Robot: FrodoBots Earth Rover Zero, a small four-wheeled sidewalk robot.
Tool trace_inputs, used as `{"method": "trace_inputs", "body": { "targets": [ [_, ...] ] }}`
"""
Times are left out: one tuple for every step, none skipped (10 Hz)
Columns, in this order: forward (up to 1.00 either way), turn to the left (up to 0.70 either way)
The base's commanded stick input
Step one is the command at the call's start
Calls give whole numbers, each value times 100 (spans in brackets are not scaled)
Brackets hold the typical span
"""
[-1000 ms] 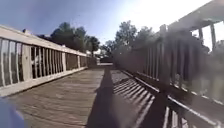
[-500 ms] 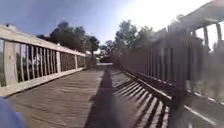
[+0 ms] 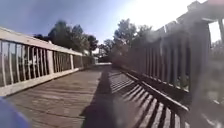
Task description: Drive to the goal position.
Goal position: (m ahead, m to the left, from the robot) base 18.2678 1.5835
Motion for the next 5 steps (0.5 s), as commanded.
{"method": "trace_inputs", "body": {
  "targets": [
    [70,0],
    [70,0],
    [70,0],
    [70,0],
    [70,0]
  ]
}}
